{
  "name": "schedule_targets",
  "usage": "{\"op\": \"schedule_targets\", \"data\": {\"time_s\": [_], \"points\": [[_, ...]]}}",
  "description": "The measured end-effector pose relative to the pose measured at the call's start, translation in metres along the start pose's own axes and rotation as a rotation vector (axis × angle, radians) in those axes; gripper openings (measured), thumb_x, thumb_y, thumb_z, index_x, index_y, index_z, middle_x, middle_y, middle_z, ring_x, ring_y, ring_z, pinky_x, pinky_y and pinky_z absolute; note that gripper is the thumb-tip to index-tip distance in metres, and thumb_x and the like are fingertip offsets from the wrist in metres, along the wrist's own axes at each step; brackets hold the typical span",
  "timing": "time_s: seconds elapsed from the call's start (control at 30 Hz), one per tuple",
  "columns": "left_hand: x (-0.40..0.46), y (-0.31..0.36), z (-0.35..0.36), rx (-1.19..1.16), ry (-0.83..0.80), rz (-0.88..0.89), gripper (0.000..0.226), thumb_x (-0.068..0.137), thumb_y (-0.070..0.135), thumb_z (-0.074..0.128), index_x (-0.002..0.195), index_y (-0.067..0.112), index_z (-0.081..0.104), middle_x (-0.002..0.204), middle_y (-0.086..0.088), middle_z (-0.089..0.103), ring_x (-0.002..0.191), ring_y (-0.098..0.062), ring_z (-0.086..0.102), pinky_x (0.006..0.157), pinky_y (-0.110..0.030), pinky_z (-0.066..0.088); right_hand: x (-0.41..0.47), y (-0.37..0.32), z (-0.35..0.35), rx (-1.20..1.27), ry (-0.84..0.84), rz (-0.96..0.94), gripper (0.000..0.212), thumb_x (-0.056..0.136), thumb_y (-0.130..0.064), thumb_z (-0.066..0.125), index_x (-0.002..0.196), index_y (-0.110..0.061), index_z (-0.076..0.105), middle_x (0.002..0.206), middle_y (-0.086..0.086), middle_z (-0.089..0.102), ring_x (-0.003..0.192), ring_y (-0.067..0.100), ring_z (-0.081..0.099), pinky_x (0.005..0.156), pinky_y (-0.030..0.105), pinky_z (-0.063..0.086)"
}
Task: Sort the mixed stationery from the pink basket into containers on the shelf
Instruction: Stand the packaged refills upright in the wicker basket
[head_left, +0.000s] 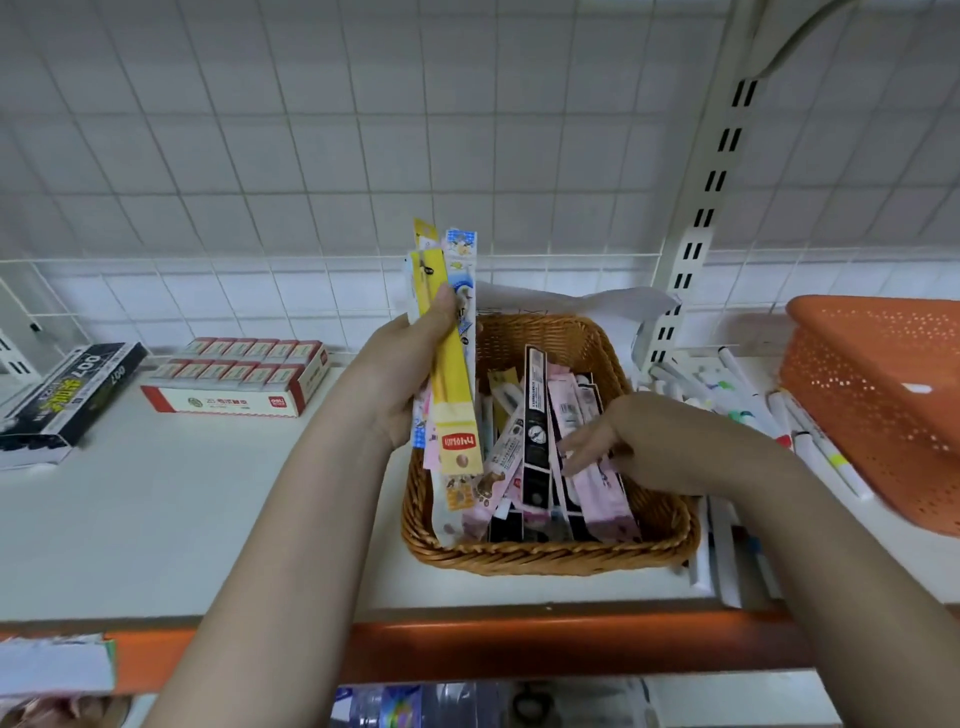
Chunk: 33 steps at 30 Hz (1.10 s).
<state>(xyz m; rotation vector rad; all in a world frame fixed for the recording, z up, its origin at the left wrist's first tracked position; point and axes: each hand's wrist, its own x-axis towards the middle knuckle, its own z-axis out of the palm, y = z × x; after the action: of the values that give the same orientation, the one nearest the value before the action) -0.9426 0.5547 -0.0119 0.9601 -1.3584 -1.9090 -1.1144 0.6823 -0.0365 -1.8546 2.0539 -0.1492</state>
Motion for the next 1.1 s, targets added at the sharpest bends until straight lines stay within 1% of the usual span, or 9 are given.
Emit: {"op": "schedule_targets", "data": {"time_s": [0.07, 0.17, 0.27, 0.33, 0.47, 0.67, 0.77, 0.97, 1.1], "points": [[-0.001, 0.0, 0.004, -0.034, -0.004, -0.017, 0.033, 0.094, 0.033, 0.055, 0.114, 0.008, 0.06, 0.082, -0.009, 0.064, 0.062, -0.02, 0.061, 0.058, -0.03, 0.057, -0.006, -0.008, -0.008, 0.05, 0.088, -0.021, 0.046, 0.093, 0.001, 0.049, 0.107, -0.039, 0.068, 0.125, -0.016, 0.061, 0.114, 0.001, 0.056, 0.101, 0.02, 0.041], [-0.005, 0.0, 0.014, -0.086, -0.038, -0.026, 0.026, 0.094, 0.025, 0.056, 0.113, 0.008, 0.057, 0.074, -0.009, 0.062, 0.051, -0.019, 0.061, 0.051, -0.03, 0.055, -0.003, -0.03, -0.021, 0.357, 0.436, -0.099, 0.019, 0.094, -0.029, 0.053, 0.103, -0.038, 0.066, 0.092, -0.025, 0.066, 0.081, -0.011, 0.062, 0.076, 0.008, 0.048], [-0.006, -0.002, 0.023, -0.122, -0.125, -0.015, 0.028, 0.094, 0.025, 0.054, 0.115, 0.007, 0.057, 0.071, -0.01, 0.065, 0.052, -0.02, 0.065, 0.049, -0.03, 0.055, 0.005, -0.055, -0.021, 0.912, 0.407, -0.027, 0.017, 0.091, -0.037, 0.056, 0.089, -0.025, 0.067, 0.079, -0.007, 0.068, 0.064, 0.001, 0.064, 0.055, 0.014, 0.051], [-0.008, -0.002, 0.026, -0.155, -0.198, -0.026, 0.034, 0.092, 0.025, 0.055, 0.118, 0.003, 0.057, 0.079, -0.014, 0.066, 0.059, -0.023, 0.067, 0.053, -0.031, 0.056, 0.015, -0.059, -0.017, 0.989, 0.466, 0.046, 0.029, 0.088, -0.04, 0.06, 0.091, -0.012, 0.068, 0.074, 0.002, 0.065, 0.064, 0.01, 0.061, 0.052, 0.019, 0.048], [-0.009, -0.005, 0.026, -0.141, -0.224, -0.05, 0.043, 0.09, 0.027, 0.056, 0.124, 0.001, 0.058, 0.109, -0.025, 0.062, 0.08, -0.03, 0.064, 0.07, -0.038, 0.058, 0.021, -0.058, -0.017, 1.173, 0.51, 0.081, 0.016, 0.087, -0.025, 0.067, 0.076, -0.014, 0.065, 0.06, -0.004, 0.054, 0.059, 0.008, 0.052, 0.046, 0.018, 0.041], [-0.013, -0.005, 0.018, -0.149, -0.173, -0.013, 0.034, 0.09, 0.011, 0.055, 0.119, -0.005, 0.058, 0.109, -0.028, 0.064, 0.081, -0.032, 0.067, 0.069, -0.04, 0.059, 0.013, -0.055, -0.02, 1.217, 0.542, 0.115, 0.028, 0.087, -0.013, 0.063, 0.06, -0.014, 0.057, 0.056, 0.001, 0.054, 0.055, 0.013, 0.046, 0.042, 0.018, 0.036], [-0.018, -0.004, 0.017, -0.159, -0.147, 0.042, 0.031, 0.088, 0.006, 0.056, 0.117, -0.005, 0.059, 0.099, -0.024, 0.067, 0.069, -0.028, 0.07, 0.06, -0.037, 0.059, 0.011, -0.054, -0.023, 1.213, 0.565, 0.114, 0.041, 0.087, -0.011, 0.063, 0.048, -0.021, 0.057, 0.047, -0.005, 0.05, 0.053, 0.012, 0.043, 0.043, 0.018, 0.035], [-0.028, -0.003, 0.024, -0.085, -0.095, 0.177, 0.021, 0.085, -0.001, 0.061, 0.105, 0.0, 0.063, 0.084, -0.015, 0.071, 0.063, -0.022, 0.07, 0.058, -0.034, 0.059, 0.009, -0.059, -0.021, 1.21, 0.523, 0.026, 0.015, 0.088, -0.017, 0.065, 0.074, -0.018, 0.068, 0.048, -0.011, 0.045, 0.048, 0.005, 0.039, 0.044, 0.016, 0.037], [-0.029, -0.001, 0.023, -0.111, -0.013, 0.18, 0.009, 0.085, 0.0, 0.061, 0.094, 0.003, 0.063, 0.071, -0.011, 0.068, 0.053, -0.018, 0.065, 0.054, -0.031, 0.058, 0.0, -0.054, -0.027, 1.181, 0.568, 0.025, 0.012, 0.088, -0.014, 0.064, 0.076, -0.014, 0.065, 0.044, -0.011, 0.051, 0.045, 0.006, 0.041, 0.041, 0.014, 0.037]]}}
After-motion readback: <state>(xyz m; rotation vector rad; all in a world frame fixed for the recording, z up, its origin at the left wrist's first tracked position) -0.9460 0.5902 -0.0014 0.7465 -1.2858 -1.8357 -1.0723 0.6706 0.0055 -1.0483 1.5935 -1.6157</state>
